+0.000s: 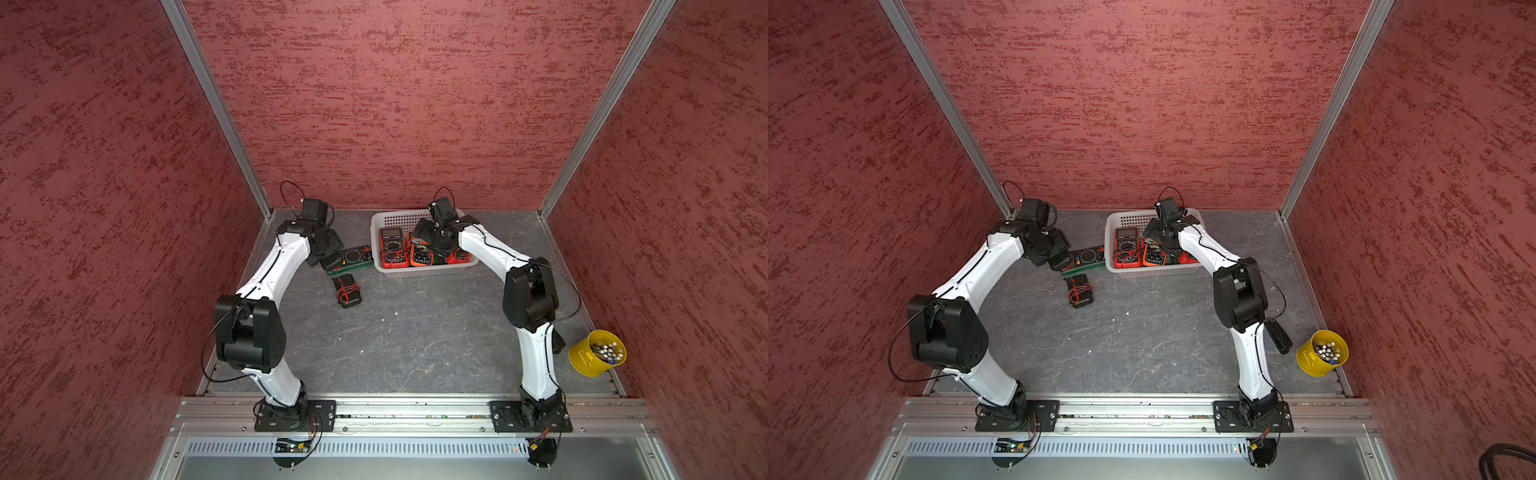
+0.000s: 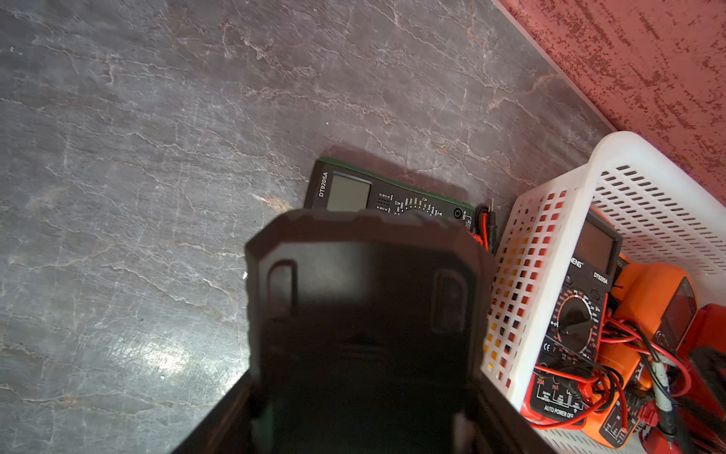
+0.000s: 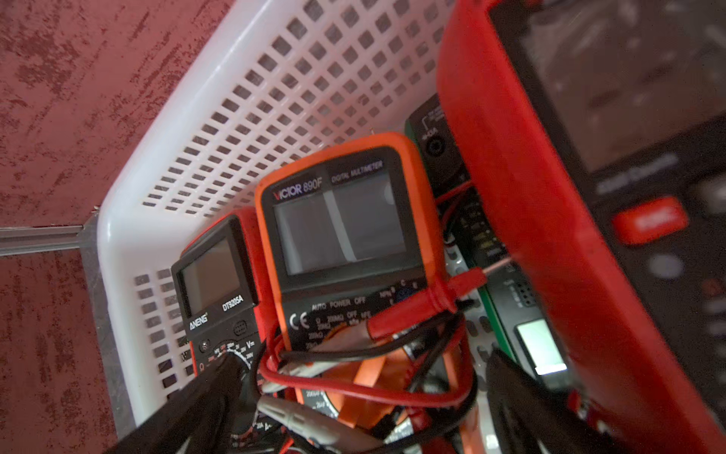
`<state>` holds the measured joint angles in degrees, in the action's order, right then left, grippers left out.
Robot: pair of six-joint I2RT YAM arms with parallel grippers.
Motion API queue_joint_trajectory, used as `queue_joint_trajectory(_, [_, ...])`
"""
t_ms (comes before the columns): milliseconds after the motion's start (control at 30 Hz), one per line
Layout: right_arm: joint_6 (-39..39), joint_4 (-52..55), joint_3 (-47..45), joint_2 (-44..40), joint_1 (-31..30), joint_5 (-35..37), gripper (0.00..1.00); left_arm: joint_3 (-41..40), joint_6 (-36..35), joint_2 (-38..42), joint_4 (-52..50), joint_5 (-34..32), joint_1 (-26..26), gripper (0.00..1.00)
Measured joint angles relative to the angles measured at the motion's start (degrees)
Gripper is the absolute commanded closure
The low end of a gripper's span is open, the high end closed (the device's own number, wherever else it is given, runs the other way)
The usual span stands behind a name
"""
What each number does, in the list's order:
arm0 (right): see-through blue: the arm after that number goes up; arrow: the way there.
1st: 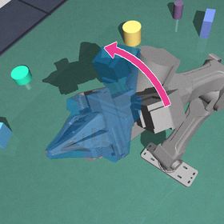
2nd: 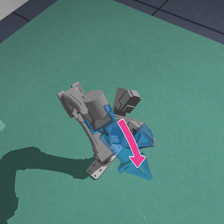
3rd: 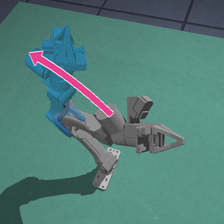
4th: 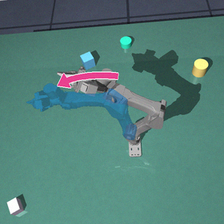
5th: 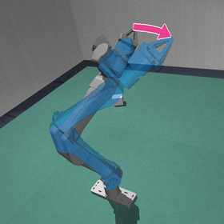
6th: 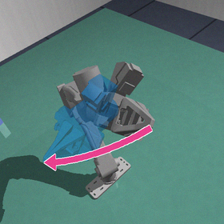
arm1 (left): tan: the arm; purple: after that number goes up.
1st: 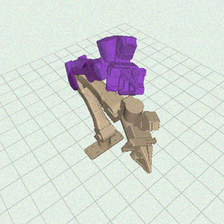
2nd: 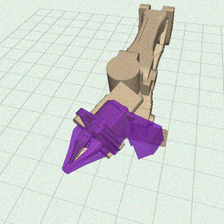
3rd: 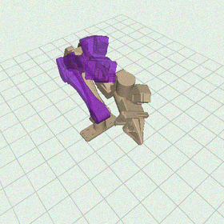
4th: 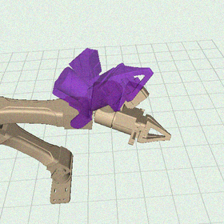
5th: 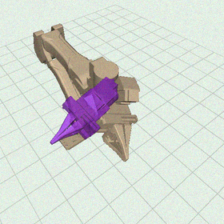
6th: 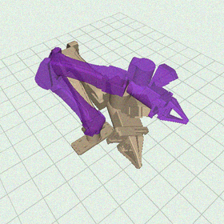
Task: Put the multimeter into the basket
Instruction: Adjust the multimeter in the basket.
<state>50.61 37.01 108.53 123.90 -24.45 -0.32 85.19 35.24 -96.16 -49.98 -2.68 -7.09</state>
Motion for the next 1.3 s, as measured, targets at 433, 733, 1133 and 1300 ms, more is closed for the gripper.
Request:
queue_joint_trajectory(433, [-0.15, 4.90, 17.70, 12.46, 1.42, 0.33, 0.01, 0.00, -0.15, 0.00, -0.15, 0.00, 0.07, 0.95])
queue_joint_trajectory(733, [-6.49, 0.90, 22.64, 16.02, 2.08, -4.42, 0.22, -0.07, -0.13, 0.00, -0.11, 0.04, 0.07, 0.95])
queue_joint_trajectory(1133, [-8.96, -10.64, 18.88, 15.80, 1.90, -10.01, 0.41, -0.07, 0.02, 0.00, 0.07, 0.04, -0.07, 0.95])
queue_joint_trajectory(1300, [-11.06, -9.29, 18.58, 14.45, 1.77, -9.94, 0.32, 1.05, -0.20, -0.22, 0.15, 0.22, -1.55, 0.95])
